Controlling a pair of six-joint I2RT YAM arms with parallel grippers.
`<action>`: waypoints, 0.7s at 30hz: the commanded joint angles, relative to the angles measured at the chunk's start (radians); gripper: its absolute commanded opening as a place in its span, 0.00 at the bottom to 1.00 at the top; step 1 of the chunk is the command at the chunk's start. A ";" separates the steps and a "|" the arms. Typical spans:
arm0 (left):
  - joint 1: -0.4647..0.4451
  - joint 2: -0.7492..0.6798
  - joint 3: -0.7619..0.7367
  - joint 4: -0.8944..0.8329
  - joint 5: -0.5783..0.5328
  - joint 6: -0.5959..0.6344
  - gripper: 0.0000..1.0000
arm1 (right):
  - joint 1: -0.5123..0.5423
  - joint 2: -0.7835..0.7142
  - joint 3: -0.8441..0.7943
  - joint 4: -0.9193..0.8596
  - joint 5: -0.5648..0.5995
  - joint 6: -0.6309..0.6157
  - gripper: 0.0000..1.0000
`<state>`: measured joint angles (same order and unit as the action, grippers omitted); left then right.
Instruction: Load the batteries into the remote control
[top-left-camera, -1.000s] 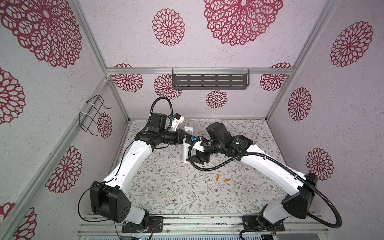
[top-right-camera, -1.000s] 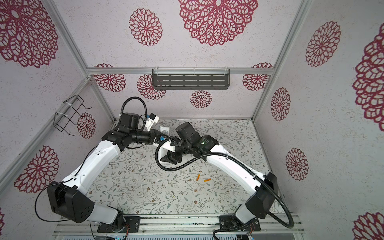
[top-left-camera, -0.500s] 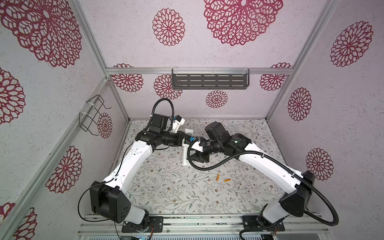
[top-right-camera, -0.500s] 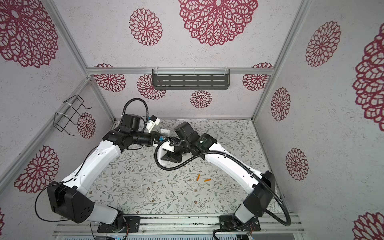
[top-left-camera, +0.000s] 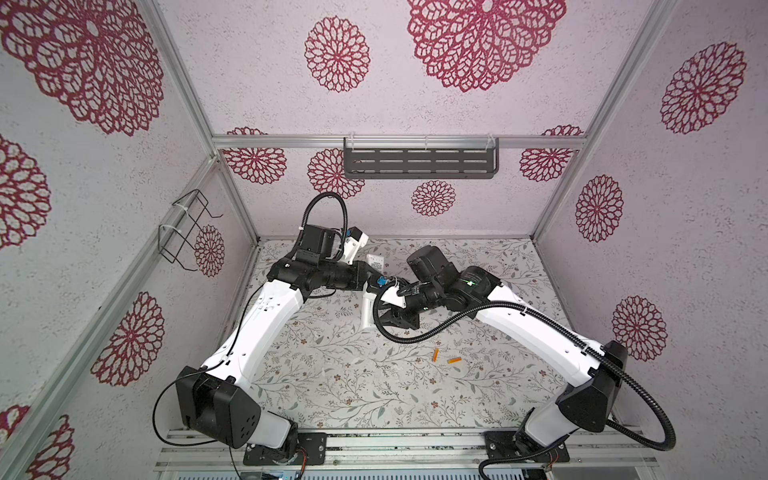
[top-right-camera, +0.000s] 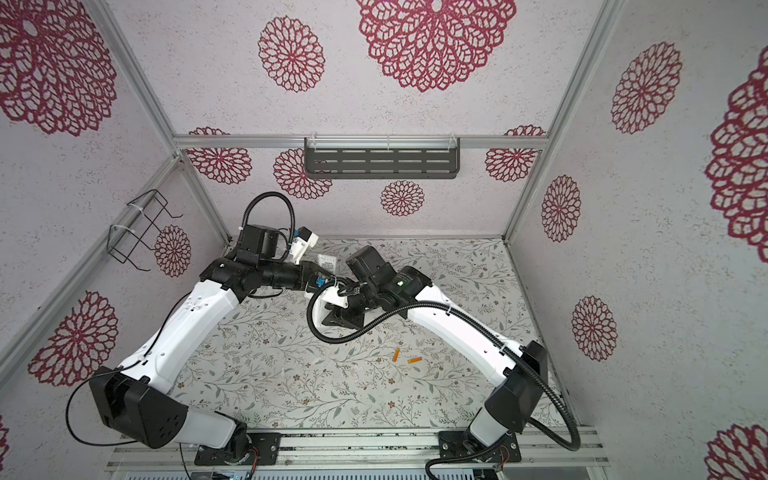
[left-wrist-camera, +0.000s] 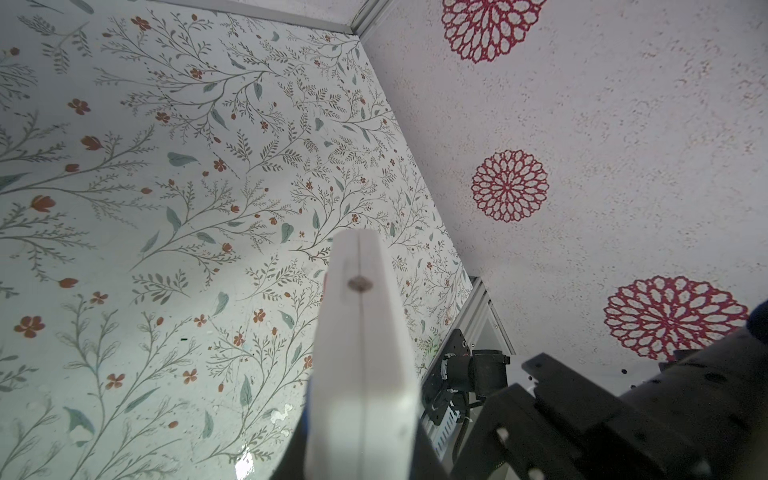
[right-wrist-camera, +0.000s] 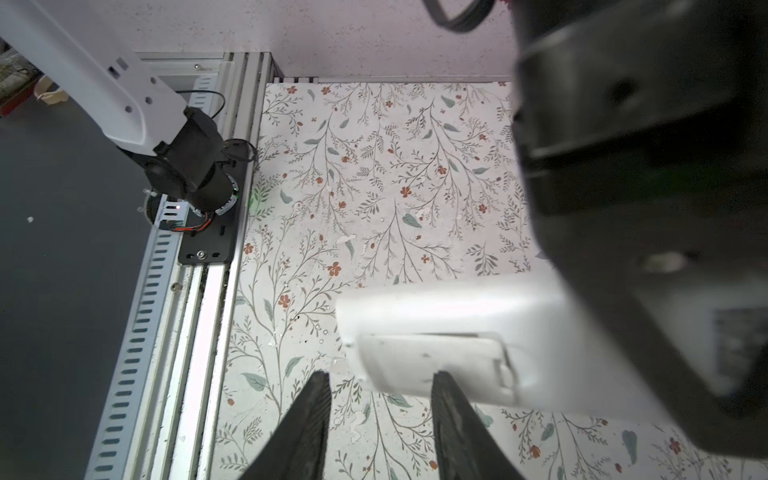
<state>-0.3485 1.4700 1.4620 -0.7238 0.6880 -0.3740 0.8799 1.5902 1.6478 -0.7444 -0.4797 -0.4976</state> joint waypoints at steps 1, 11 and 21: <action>-0.007 -0.018 0.030 0.026 -0.008 0.037 0.00 | 0.005 0.001 0.027 -0.032 -0.026 -0.007 0.43; -0.006 -0.019 0.020 0.023 -0.071 0.010 0.00 | 0.004 -0.073 -0.034 0.094 0.057 0.060 0.58; -0.006 -0.074 -0.075 0.160 -0.308 -0.187 0.00 | -0.083 -0.169 -0.158 0.316 0.159 0.556 0.83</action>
<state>-0.3511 1.4456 1.4071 -0.6617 0.4557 -0.4896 0.8417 1.4502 1.4868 -0.5304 -0.3439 -0.1726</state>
